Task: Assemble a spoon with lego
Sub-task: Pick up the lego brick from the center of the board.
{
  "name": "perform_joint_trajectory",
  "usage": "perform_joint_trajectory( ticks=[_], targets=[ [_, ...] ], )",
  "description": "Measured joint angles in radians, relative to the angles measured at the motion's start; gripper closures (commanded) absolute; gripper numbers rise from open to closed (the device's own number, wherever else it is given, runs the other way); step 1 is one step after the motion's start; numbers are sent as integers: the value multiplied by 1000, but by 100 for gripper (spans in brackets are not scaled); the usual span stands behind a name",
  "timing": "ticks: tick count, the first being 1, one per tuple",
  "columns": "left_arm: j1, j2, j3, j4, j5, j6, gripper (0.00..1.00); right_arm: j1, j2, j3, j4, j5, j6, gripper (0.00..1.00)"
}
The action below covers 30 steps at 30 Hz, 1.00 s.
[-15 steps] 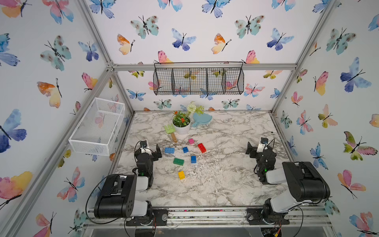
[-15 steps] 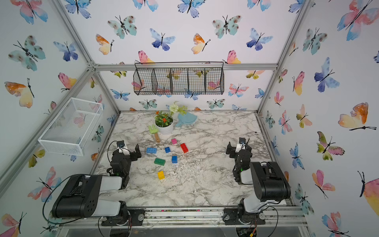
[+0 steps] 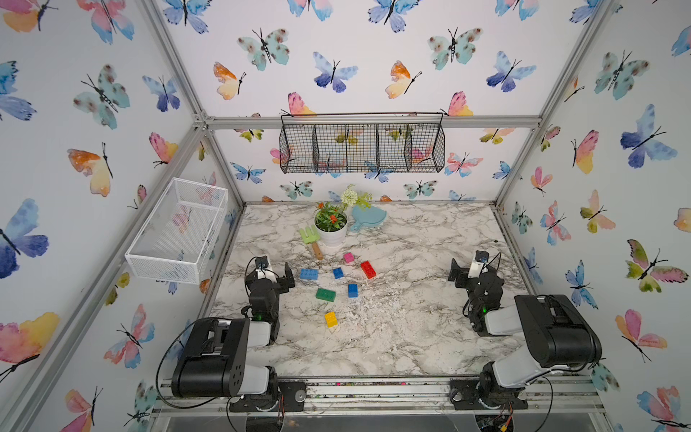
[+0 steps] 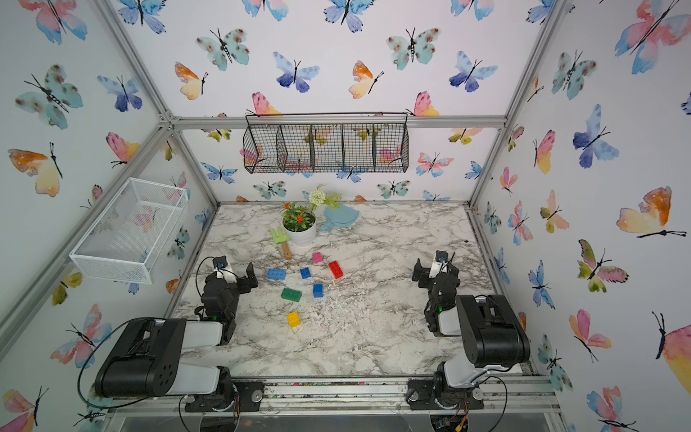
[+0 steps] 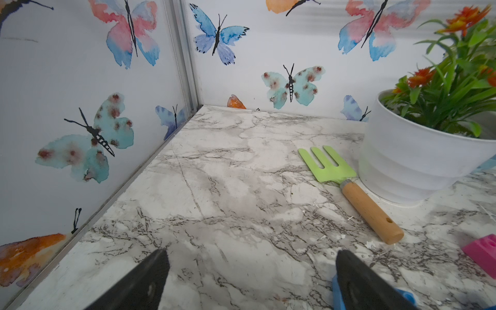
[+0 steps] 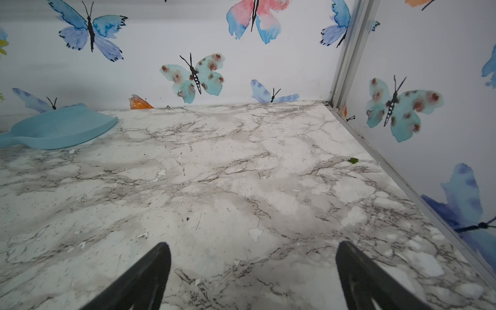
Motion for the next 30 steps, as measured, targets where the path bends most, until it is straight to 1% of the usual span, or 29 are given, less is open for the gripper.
perform_joint_trajectory(
  ticks=[8,10,11,12,13,14,15,17,19,21,23,26,27,30],
  targets=[
    [0,0,0,0,0,0,2,0,0,0,0,0,0,2],
    [0,0,0,0,0,0,2,3,-5,0,-3,21,0,2],
    [-2,-2,0,0,-1,2,1,11,-19,6,-32,46,3,2],
    [-12,-15,4,-20,-15,9,2,18,-59,34,-132,74,18,2],
    [-34,-50,26,-96,-52,8,2,21,-102,92,-267,94,42,3],
    [-54,-88,62,-187,-77,-2,2,23,-133,160,-374,101,65,7],
    [-70,-134,120,-301,-94,-30,2,24,-159,241,-474,86,89,8],
    [-95,-224,293,-521,-105,-112,2,35,-198,394,-639,21,146,11],
    [-99,-298,439,-697,-95,-214,2,76,-223,507,-774,-56,195,12],
    [-99,-408,534,-854,-50,-339,2,172,-233,586,-912,-113,237,12],
    [-99,-515,526,-963,2,-433,1,297,-219,638,-1036,-144,260,13],
    [-99,-670,420,-1133,83,-553,2,506,-159,709,-1189,-201,300,15],
    [-99,-708,379,-1191,101,-579,2,578,-132,729,-1230,-211,320,15],
    [-100,-797,267,-1372,132,-646,2,749,-43,794,-1326,-219,364,17]
  ],
)
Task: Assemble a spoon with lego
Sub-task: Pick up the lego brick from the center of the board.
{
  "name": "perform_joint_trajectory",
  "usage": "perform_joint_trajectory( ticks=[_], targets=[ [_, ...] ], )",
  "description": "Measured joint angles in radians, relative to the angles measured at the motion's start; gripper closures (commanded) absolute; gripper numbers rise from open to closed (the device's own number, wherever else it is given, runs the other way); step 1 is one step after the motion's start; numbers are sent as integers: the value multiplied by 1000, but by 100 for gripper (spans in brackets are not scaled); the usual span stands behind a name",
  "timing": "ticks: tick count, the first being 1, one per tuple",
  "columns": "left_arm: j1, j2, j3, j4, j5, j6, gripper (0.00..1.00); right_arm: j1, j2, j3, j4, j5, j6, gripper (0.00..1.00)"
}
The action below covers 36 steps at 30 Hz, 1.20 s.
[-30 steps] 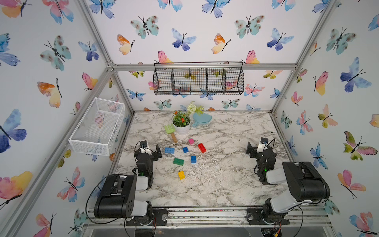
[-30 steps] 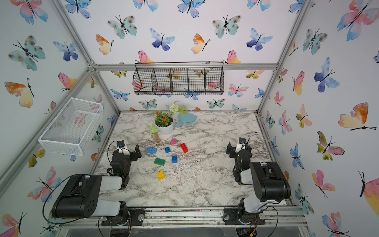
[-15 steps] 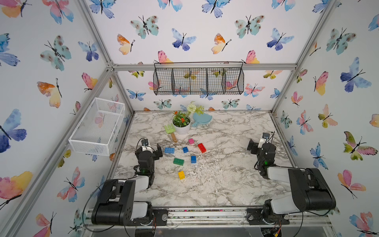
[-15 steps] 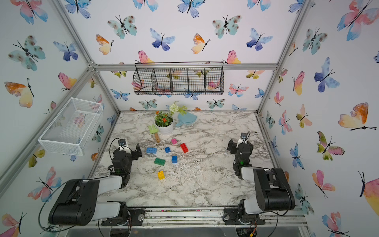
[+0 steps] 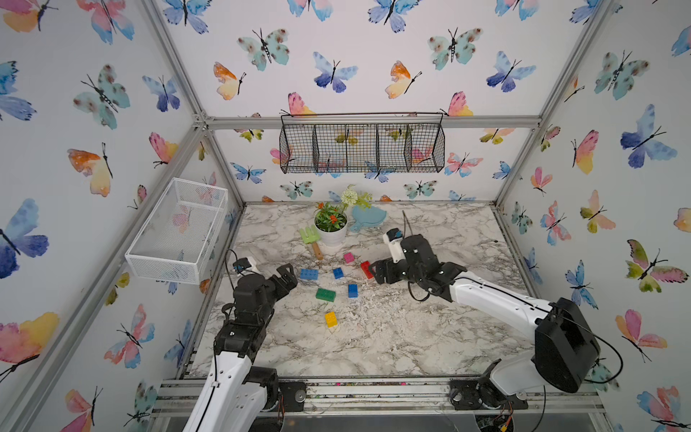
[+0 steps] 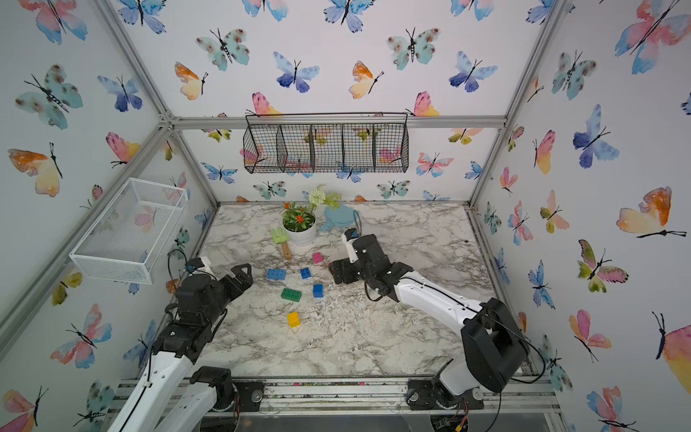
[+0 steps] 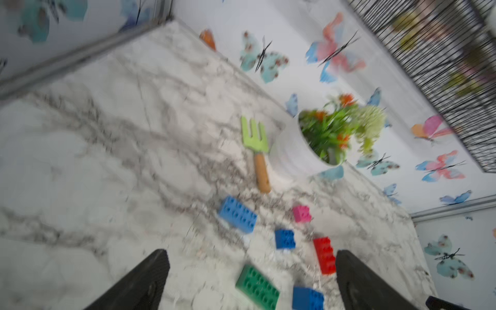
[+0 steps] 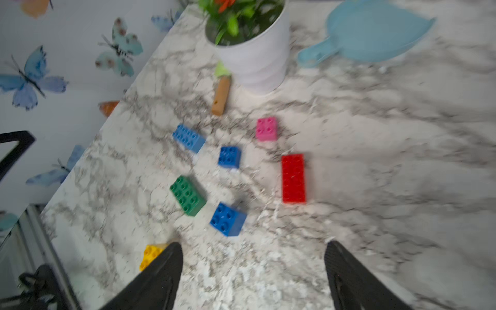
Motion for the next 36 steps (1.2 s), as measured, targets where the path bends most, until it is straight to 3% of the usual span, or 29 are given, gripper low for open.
perform_joint_trajectory(
  ticks=[6,12,19,36],
  targets=[
    [-9,-117,-54,-151,16,-89,2,204,201,157,-91,8,76,27],
    [-11,-146,-42,-187,16,-125,2,309,360,301,-152,47,125,35],
    [-11,-221,-42,-211,16,-143,2,337,457,383,-220,111,161,42],
    [-11,-240,-42,-226,16,-144,2,416,534,455,-298,210,213,44]
  ],
)
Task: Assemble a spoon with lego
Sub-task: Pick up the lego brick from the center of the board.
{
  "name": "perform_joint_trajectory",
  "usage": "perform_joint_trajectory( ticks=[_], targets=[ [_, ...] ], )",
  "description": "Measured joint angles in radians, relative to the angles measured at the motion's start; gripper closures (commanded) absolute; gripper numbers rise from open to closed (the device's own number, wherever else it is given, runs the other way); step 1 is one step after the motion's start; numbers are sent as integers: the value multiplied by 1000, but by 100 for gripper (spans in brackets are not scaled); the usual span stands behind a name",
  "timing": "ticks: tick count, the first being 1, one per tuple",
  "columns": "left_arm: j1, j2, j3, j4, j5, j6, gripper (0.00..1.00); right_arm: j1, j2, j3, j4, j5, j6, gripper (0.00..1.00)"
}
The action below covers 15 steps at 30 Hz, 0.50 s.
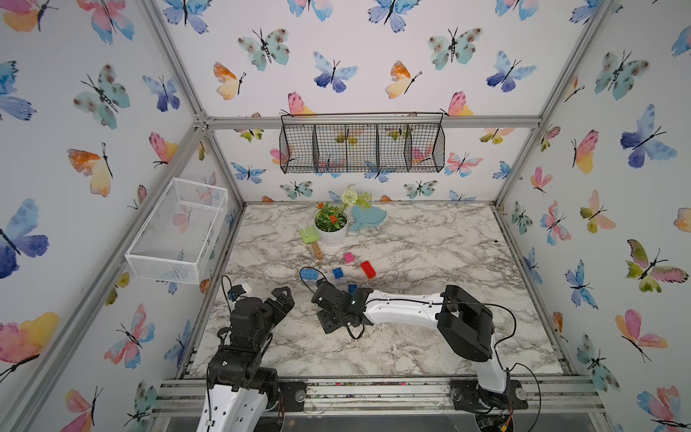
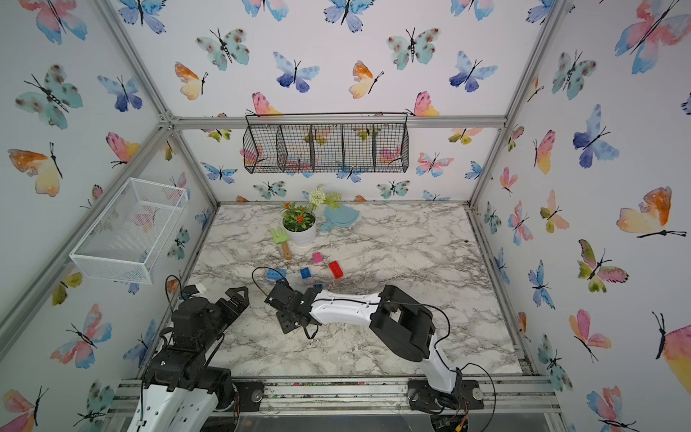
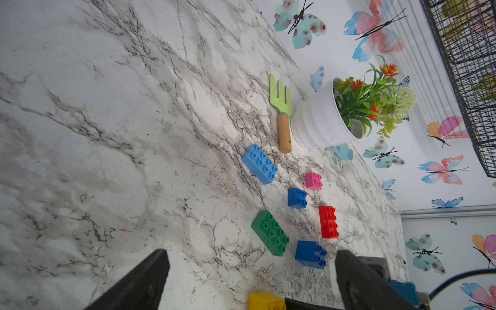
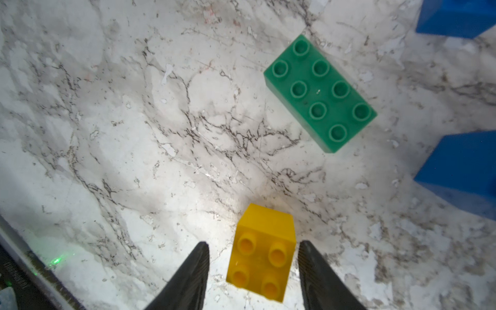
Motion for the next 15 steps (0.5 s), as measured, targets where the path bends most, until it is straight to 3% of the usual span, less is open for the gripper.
perform_joint_trajectory(
  ticks=[8,15],
  targets=[
    [0,-10,0,0,1,0,2,1,35,22,-8,43,18,57],
    [0,-10,0,0,3,1,2,1,60,55,-20,72,29,82]
  ],
)
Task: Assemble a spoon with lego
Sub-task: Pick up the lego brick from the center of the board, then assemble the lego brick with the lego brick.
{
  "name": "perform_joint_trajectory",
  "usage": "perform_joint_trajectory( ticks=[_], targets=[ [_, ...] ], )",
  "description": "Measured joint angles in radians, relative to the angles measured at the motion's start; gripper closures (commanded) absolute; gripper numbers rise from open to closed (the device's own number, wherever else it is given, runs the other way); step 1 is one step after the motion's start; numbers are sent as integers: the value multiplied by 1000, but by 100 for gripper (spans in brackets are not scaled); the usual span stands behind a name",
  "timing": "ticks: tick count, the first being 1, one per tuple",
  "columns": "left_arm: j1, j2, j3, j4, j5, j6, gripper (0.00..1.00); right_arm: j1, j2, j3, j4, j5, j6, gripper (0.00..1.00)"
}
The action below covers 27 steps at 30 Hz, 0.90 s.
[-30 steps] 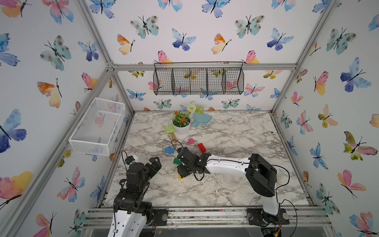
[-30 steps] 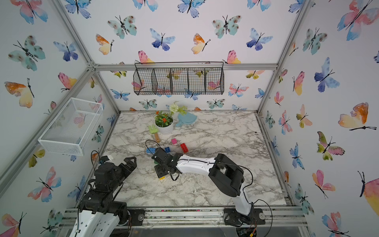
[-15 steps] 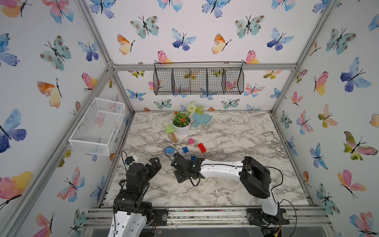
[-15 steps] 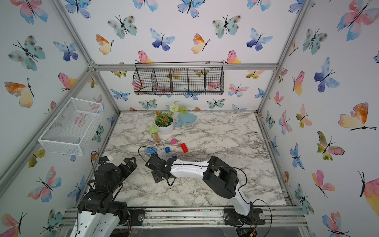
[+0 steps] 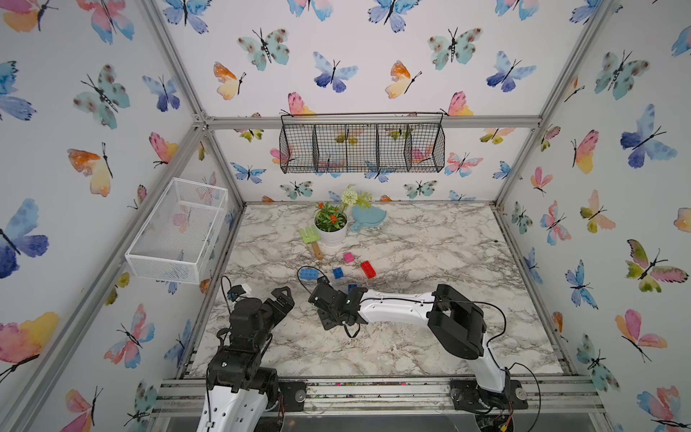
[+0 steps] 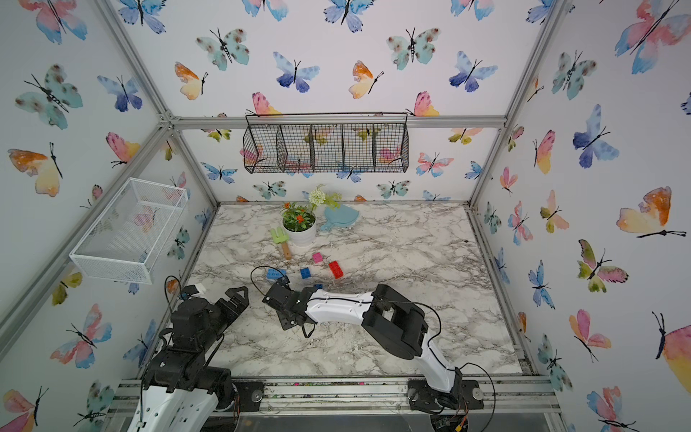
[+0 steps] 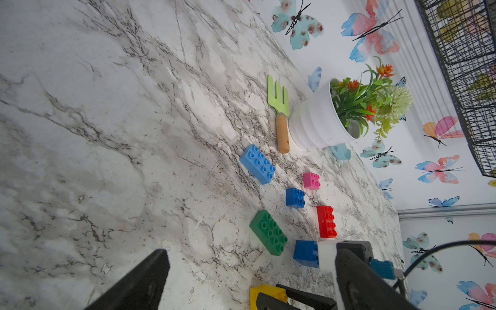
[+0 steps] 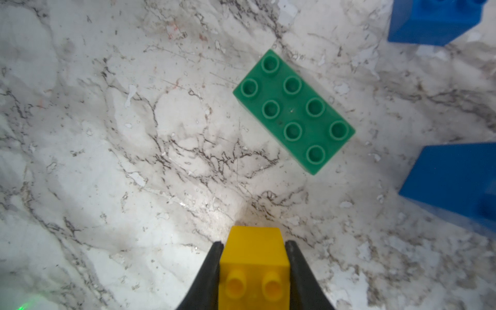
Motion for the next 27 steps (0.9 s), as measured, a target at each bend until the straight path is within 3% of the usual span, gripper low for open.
perform_joint_trajectory(
  ticks=[3,13,18,20,23,27],
  targets=[
    [0,-4,0,0,0,0,2,0,-1,0,-15,11,1,90],
    [0,-16,-1,23,36,30,1,-8,-145,12,-118,111,-25,91],
    [-17,-25,-29,113,75,66,1,-71,-203,26,-127,145,-29,91],
    [-54,-20,-45,144,76,80,1,-114,-200,26,-129,147,-25,91],
    [-179,1,-65,203,41,106,1,-171,-186,26,-132,148,-12,91],
    [-426,56,-67,266,-98,139,2,-210,-151,34,-143,148,9,92]
  ],
)
